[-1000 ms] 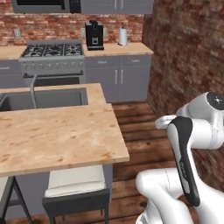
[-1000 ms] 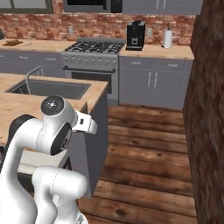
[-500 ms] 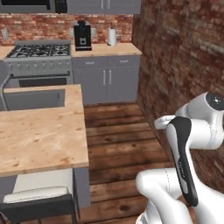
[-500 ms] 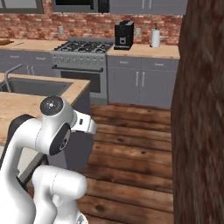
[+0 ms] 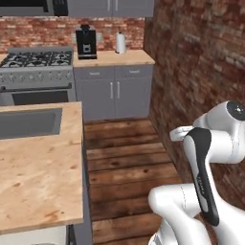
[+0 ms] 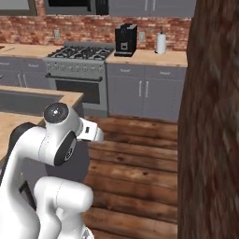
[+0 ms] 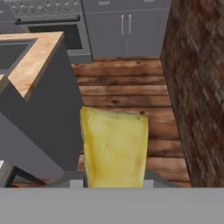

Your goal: Retrieve the sausage and cheese from the fridge and place them on the cutting board on the counter.

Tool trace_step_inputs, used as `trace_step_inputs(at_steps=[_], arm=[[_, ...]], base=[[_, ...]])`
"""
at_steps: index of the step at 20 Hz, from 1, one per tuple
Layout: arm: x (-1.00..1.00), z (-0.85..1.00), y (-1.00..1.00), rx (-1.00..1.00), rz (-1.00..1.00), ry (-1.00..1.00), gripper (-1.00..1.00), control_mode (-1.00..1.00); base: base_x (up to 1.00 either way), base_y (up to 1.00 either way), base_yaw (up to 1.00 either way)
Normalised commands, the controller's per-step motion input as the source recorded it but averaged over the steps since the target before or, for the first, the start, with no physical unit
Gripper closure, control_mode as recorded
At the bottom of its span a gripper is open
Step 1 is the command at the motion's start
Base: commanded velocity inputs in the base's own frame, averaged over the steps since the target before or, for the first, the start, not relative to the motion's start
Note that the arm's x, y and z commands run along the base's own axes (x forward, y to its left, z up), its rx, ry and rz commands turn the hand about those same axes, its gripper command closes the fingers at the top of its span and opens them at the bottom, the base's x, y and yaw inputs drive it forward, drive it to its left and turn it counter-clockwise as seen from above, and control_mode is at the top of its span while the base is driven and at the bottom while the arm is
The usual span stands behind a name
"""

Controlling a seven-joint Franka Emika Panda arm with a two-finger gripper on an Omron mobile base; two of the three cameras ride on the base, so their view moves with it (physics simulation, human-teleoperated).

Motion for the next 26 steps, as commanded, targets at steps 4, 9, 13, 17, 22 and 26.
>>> trace_step_inputs(at_steps=[4,9,13,17,22,26], arm=[[0.00,0.00,0.00,0.00,0.00,0.00,1.00,1.00],[0.00,0.00,0.00,0.00,0.00,0.00,1.00,1.00],[0.00,0.00,0.00,0.00,0.00,0.00,1.00,1.00],[0.00,0.00,0.00,0.00,0.00,0.00,1.00,1.00],[0.00,0.00,0.00,0.00,0.00,0.00,1.00,1.00],[0.00,0.00,0.00,0.00,0.00,0.00,1.00,1.00]], base=[[0.87,-0.12,0.02],[0.88,-0.11,0.02],[0.88,-0.10,0.02],[0.88,-0.06,0.02],[0.88,-0.01,0.02],[0.88,0.00,0.02]])
